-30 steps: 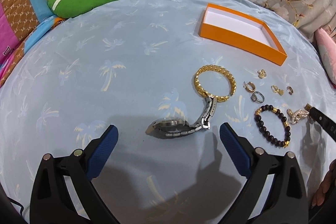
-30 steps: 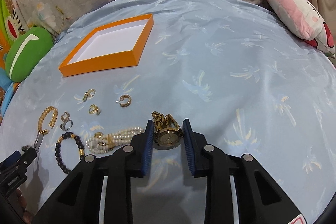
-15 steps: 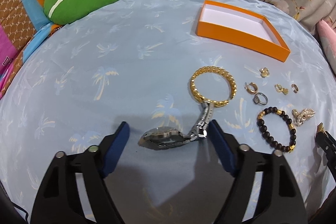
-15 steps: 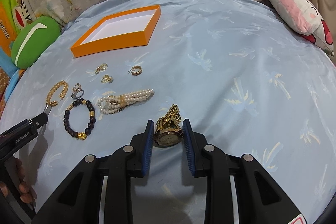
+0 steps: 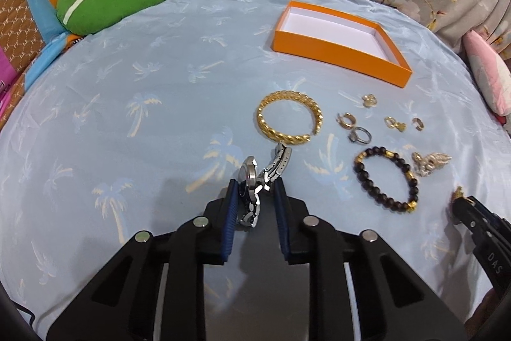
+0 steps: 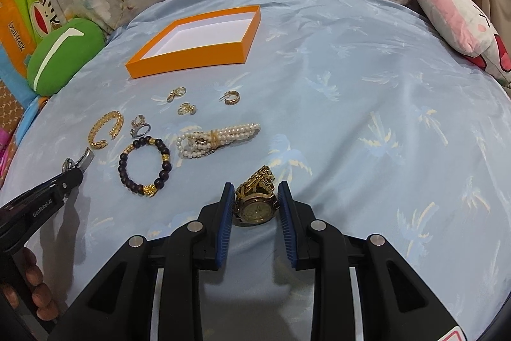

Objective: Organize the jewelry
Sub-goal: 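Lower the left tool onto the silver watch and close it, then carry both watches into the orange box and open both tools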

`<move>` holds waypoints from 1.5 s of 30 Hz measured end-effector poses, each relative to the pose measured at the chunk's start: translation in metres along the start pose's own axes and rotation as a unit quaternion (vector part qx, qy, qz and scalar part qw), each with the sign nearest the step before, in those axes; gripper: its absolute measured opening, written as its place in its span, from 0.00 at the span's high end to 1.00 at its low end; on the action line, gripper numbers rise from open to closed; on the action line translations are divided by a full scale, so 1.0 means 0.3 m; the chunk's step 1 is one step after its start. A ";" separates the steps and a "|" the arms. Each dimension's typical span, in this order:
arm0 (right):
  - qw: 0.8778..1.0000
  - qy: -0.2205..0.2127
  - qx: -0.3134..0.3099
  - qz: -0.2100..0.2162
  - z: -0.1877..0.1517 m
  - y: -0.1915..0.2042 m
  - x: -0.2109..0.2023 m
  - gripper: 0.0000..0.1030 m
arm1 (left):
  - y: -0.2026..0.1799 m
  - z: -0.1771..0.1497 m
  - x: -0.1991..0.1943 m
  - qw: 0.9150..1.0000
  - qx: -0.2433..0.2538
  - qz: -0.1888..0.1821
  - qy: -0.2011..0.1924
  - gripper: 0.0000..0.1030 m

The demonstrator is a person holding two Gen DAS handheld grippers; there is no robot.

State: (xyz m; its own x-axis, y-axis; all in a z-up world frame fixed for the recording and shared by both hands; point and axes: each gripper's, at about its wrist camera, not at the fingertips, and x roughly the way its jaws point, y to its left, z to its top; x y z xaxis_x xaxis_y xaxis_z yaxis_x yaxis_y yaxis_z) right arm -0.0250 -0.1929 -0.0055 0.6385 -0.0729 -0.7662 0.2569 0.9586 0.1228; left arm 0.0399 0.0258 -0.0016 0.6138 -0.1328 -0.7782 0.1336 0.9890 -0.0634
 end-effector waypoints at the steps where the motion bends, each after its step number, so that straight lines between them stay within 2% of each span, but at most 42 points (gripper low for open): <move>1: 1.000 -0.002 -0.001 0.002 -0.002 0.004 -0.008 0.74 | -0.002 -0.006 -0.008 1.000 -0.001 -0.005 0.001 0.80; 6: 1.000 -0.010 -0.005 0.014 -0.001 0.025 -0.056 0.74 | -0.015 -0.031 -0.080 1.000 0.004 -0.020 -0.009 0.80; 10: 0.999 -0.017 -0.007 0.028 0.017 0.041 -0.092 0.74 | -0.018 -0.011 -0.140 0.999 0.010 -0.027 -0.025 0.80; 14: 0.999 -0.026 -0.013 0.039 0.067 0.057 -0.103 0.75 | -0.021 0.047 -0.186 0.998 0.018 -0.027 -0.048 0.80; 19: 0.998 -0.046 -0.021 0.048 0.210 0.072 -0.085 0.75 | -0.032 0.177 -0.182 0.997 0.029 -0.022 -0.072 0.80; 24: 0.997 -0.061 -0.035 0.045 0.405 0.101 -0.001 0.75 | -0.063 0.367 -0.102 0.995 0.038 -0.021 -0.085 0.80; 28: 0.995 -0.076 -0.043 0.048 0.573 0.138 0.102 0.75 | -0.111 0.522 -0.015 0.994 0.046 -0.016 -0.101 0.80; 33: 0.994 -0.083 -0.051 0.050 0.745 0.191 0.261 0.74 | -0.181 0.699 0.136 0.993 0.051 -0.015 -0.101 0.80; 39: 0.995 -0.079 -0.029 0.060 0.874 0.195 0.428 0.74 | -0.265 0.846 0.300 0.992 0.061 -0.016 -0.106 0.80; 45: 0.995 -0.048 -0.011 0.090 0.932 0.165 0.565 0.73 | -0.297 0.915 0.439 0.994 0.058 -0.021 -0.091 0.78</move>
State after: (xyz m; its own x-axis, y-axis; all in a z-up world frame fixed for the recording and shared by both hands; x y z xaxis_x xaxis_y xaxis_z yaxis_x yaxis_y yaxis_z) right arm 0.2989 -0.2348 0.0471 0.7392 0.0749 -0.6694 0.1175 0.9642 0.2376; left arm 0.3226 -0.0977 0.0730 0.7344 -0.1942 -0.6504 0.2444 0.9696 -0.0135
